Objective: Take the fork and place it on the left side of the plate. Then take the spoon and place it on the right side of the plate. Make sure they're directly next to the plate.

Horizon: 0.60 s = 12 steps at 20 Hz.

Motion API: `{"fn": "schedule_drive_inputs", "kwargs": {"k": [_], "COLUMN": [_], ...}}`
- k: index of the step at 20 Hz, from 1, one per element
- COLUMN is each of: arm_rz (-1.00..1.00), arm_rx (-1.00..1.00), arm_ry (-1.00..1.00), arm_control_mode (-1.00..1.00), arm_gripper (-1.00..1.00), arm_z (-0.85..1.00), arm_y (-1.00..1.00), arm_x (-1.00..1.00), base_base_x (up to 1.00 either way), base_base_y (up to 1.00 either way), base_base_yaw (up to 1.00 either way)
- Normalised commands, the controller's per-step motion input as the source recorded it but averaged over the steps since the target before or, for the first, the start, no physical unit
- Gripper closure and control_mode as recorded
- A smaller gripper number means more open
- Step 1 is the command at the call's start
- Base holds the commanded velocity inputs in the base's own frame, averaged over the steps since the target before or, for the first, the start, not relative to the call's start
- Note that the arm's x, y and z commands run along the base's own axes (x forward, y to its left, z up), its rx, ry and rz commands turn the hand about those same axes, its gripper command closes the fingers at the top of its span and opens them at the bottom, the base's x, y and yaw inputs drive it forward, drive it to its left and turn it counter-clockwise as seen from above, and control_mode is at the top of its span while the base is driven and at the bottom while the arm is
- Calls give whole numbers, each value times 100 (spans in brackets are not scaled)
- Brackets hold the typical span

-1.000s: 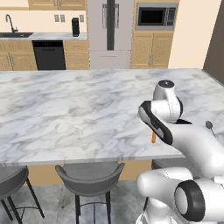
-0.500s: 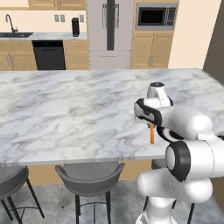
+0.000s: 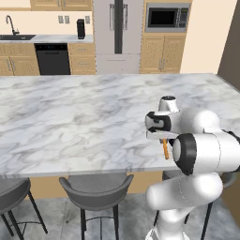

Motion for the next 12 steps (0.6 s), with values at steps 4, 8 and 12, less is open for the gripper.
{"fn": "schedule_drive_inputs", "kwargs": {"k": [4,8,12], "arm_rz": [2,1,0], "arm_rx": [0,0,0], "arm_ry": [7,4,2], "arm_control_mode": [-100,-100,-100], "arm_gripper": [100,100,100], "arm_z": [-41,-38,-30], "arm_y": [0,0,0], "arm_x": [38,38,39], "base_base_x": [0,0,0], "base_base_y": [0,0,0], "base_base_yaw": [0,0,0]}}
